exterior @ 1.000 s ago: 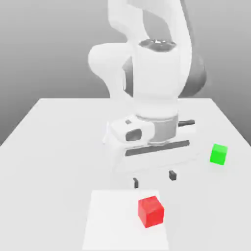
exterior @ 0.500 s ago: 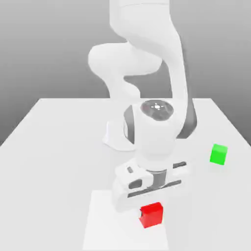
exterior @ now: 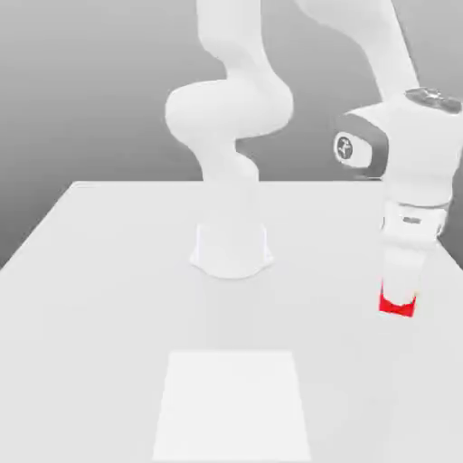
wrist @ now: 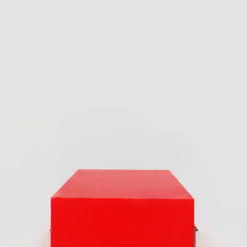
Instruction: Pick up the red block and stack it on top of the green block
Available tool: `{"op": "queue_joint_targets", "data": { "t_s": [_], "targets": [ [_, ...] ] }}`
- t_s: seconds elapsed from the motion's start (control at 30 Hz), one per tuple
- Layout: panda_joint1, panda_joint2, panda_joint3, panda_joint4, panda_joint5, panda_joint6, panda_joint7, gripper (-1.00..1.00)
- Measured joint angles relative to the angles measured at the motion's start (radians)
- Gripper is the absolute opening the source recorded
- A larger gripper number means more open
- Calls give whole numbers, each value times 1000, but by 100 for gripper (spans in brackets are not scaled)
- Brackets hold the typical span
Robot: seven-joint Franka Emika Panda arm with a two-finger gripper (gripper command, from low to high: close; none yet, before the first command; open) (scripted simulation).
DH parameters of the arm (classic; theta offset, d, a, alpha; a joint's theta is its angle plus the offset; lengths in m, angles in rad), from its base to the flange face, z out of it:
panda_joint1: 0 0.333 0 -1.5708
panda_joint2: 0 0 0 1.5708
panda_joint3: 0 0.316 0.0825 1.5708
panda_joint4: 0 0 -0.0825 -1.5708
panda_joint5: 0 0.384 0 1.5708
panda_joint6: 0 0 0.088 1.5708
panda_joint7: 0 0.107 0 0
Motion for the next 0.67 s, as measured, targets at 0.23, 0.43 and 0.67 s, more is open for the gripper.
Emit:
{"op": "queue_joint_targets", "data": {
  "t_s": [0.23,0.43,0.67],
  "targets": [
    [188,-48,144,-52,-37,-7,-155,-100],
    [132,73,159,-43,-261,74,-6,-100],
    [112,186,164,-43,-339,198,49,-100]
  ]
}}
